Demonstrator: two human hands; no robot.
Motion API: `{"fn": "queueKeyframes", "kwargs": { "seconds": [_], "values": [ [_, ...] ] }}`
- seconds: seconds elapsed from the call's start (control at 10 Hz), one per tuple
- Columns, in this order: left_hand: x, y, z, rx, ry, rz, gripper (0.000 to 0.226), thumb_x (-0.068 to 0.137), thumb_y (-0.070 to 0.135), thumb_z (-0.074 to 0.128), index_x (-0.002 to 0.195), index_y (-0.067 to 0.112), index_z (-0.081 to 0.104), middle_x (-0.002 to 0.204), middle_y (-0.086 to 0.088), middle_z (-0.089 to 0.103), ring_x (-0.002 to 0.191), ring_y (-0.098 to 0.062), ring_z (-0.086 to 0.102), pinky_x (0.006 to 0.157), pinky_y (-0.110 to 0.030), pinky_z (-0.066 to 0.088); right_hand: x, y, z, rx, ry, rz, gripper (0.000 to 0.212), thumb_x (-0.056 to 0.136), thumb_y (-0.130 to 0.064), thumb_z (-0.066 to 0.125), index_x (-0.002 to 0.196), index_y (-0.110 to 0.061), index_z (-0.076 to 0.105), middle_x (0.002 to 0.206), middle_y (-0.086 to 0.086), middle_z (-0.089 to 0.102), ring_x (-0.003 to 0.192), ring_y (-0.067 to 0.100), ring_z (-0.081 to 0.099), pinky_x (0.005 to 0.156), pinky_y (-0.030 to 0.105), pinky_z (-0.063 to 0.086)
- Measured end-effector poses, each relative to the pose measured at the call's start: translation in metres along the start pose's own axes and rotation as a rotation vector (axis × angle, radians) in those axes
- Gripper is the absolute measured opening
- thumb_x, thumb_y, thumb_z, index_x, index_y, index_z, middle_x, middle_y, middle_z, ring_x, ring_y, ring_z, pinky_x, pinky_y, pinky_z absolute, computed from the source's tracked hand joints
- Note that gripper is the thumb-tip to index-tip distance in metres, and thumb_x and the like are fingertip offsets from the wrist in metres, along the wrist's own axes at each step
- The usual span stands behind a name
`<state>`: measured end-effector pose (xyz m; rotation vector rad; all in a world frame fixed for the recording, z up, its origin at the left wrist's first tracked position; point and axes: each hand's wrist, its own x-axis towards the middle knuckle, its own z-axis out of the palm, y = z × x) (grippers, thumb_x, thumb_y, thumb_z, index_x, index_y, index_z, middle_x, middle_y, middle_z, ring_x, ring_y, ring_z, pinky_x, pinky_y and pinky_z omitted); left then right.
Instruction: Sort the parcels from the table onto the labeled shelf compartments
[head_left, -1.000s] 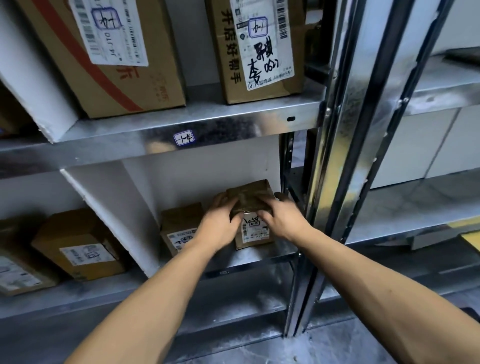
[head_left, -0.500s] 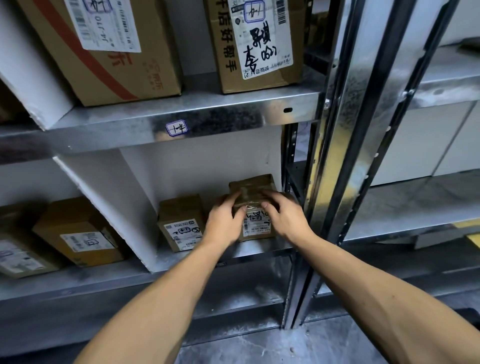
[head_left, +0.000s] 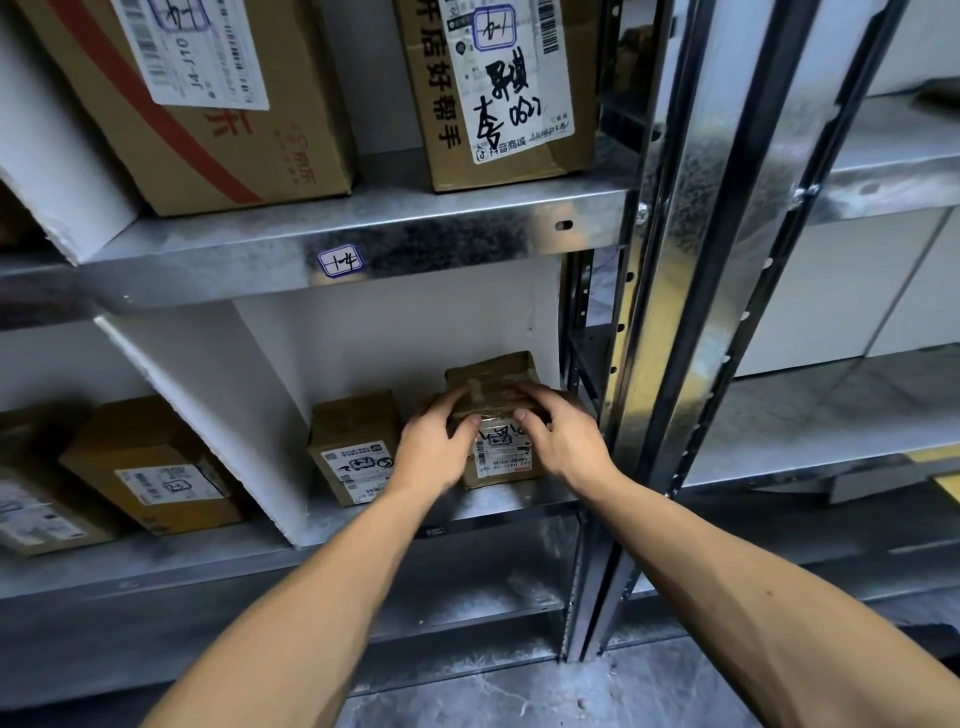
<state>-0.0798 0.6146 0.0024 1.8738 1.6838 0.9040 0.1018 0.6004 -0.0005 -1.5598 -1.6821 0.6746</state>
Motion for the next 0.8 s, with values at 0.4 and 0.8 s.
{"fn": "queueKeyframes", "kwargs": {
  "seconds": [0.4,0.8],
  "values": [
    [0.005,0.001,0.0,-0.046,-0.012,-0.096,0.044,0.094,0.037,0.06,0.137,0.036,0.051,0.129,0.0,0.062,0.118,-0.021,0.055,0.089,-0.02,0.035,0.002,0.001,0.003,0.033,0.012,0.025,0.041,0.101,-0.033,0.056,0.141,-0.024,0.055,0.134,0.004,0.063,0.124,0.023,0.057,0.098,0.024,0.038],
    [0.002,0.022,-0.044,0.178,0.029,0.116,0.046,0.093,0.035,0.058,0.138,0.026,0.052,0.138,-0.005,0.054,0.126,-0.025,0.049,0.102,-0.026,0.035,-0.008,-0.024,-0.003,-0.182,0.11,-0.015,0.042,0.1,-0.034,0.054,0.14,-0.021,0.053,0.136,0.016,0.052,0.124,0.037,0.051,0.107,0.045,0.043]
  ]
}}
